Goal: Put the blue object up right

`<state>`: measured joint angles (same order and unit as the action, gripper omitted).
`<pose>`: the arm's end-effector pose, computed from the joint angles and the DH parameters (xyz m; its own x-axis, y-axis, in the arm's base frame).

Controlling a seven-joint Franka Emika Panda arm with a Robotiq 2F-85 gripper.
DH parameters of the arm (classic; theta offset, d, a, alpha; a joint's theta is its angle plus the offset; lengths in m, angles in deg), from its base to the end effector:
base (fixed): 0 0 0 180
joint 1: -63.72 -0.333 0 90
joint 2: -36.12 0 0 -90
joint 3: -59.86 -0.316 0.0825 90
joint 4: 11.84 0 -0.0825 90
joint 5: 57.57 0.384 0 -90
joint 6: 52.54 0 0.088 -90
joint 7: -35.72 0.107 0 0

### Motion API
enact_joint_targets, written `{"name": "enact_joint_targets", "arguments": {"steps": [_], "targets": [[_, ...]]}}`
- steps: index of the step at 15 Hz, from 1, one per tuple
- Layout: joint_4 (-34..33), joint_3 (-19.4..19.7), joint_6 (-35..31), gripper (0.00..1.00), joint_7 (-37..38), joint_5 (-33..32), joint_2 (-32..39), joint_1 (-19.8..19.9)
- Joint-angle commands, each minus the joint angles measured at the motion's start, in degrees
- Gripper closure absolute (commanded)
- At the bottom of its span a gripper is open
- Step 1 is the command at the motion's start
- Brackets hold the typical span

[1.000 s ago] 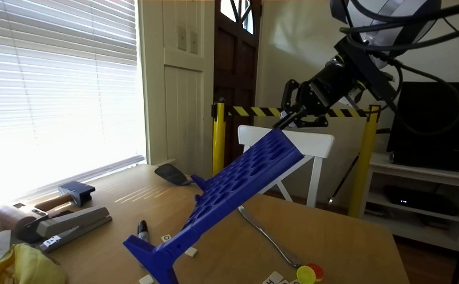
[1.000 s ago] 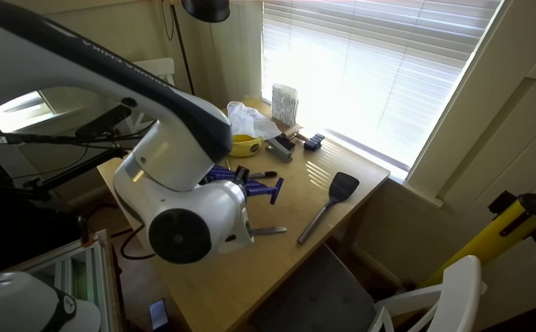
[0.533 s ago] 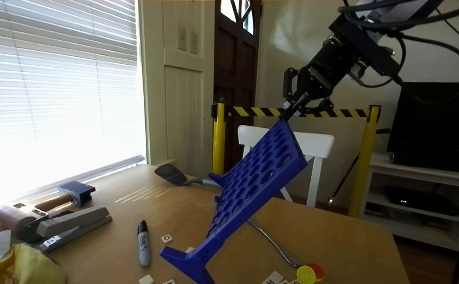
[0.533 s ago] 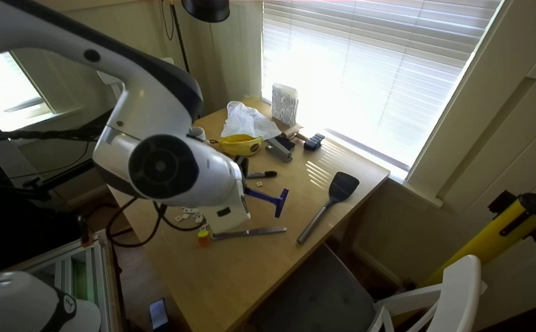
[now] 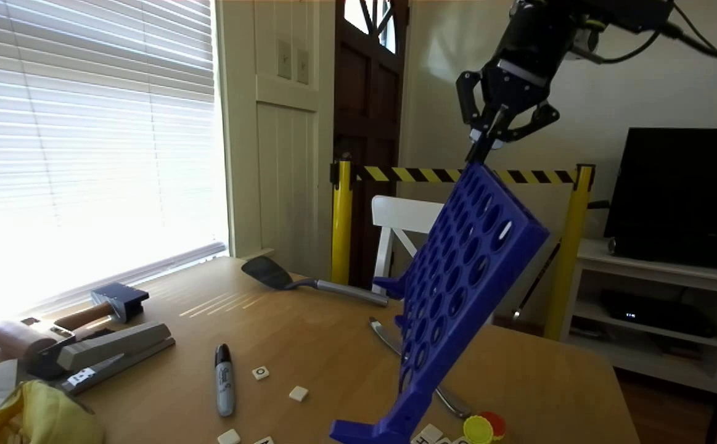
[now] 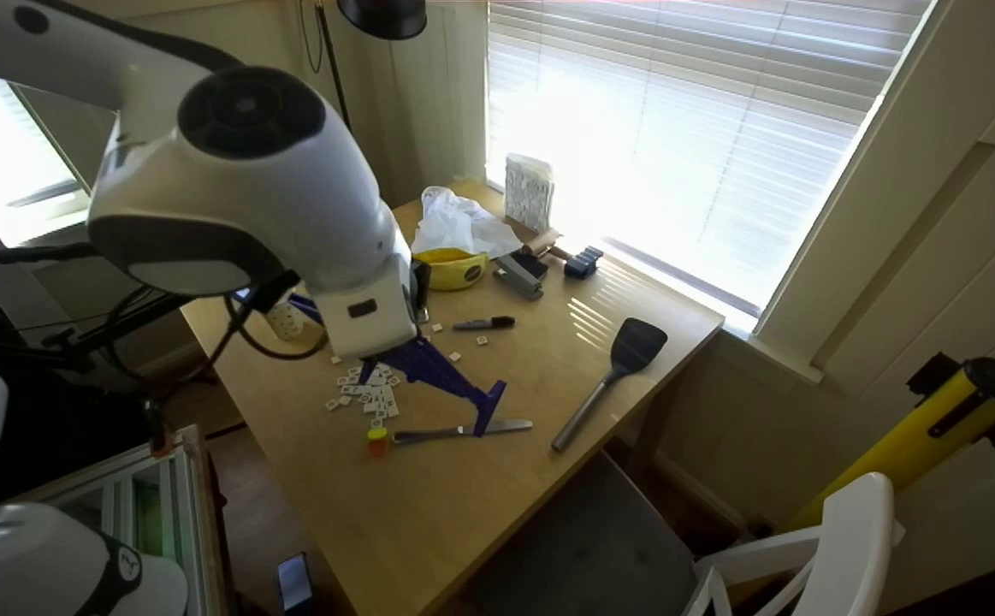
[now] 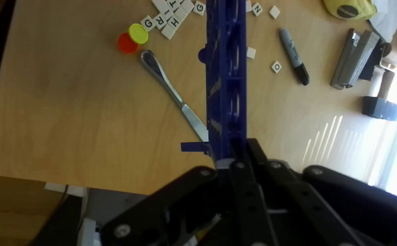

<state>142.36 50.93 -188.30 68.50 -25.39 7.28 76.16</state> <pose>0.3877 -0.0196 0.4041 0.5404 -0.8350 -0.1032 -0.7997 -0.4717 -0.3715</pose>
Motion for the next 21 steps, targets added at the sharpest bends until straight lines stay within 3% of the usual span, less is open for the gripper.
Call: {"name": "enact_joint_targets", "arguments": {"steps": [1, 4, 7, 9, 15, 16, 21], "targets": [[-4.31, 1.85, 10.4, 0.99, 10.64, -6.86, -4.78, -0.97], [-7.74, 2.02, 14.99, 0.99, 15.51, -9.63, -4.59, -0.97], [-10.01, 1.37, 15.12, 0.99, 19.64, -12.35, -2.13, -0.91], [-7.81, 2.82, 13.32, 0.95, 17.76, -11.86, -3.48, -2.28], [-8.78, 2.89, 13.33, 0.95, 18.46, -12.28, -1.77, -2.49], [-8.86, 2.89, 13.33, 0.99, 18.49, -12.3, -1.75, -2.49], [-15.85, -0.04, 16.57, 0.99, 30.01, -16.1, 4.95, -2.17]]}}
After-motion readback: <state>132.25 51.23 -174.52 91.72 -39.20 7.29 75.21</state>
